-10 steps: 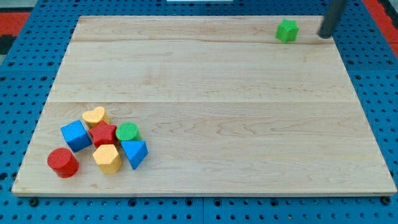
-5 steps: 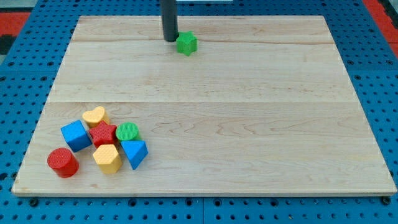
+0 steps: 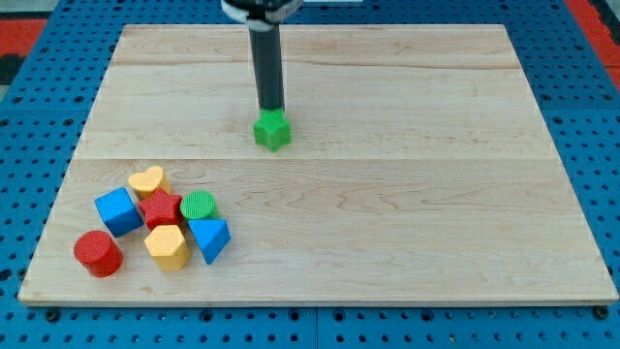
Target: Move the green star to the top right diagonally to the yellow heart
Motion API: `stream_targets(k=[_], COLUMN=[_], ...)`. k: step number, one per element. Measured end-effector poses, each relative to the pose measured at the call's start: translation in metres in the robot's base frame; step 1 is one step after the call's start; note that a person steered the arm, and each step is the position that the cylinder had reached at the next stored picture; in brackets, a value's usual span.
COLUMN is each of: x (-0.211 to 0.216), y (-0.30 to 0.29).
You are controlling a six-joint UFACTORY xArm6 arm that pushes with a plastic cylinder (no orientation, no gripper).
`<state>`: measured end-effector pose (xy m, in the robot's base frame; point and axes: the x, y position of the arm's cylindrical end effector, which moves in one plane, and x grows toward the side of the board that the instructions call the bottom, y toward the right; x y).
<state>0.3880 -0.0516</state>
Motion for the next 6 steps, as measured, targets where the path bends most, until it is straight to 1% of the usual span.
stream_targets(k=[1, 2, 3, 4, 5, 6], x=[0.012, 0.045, 0.06, 0.033, 0.009, 0.039], y=[0.03, 0.059, -0.013, -0.013, -0.029, -0.092])
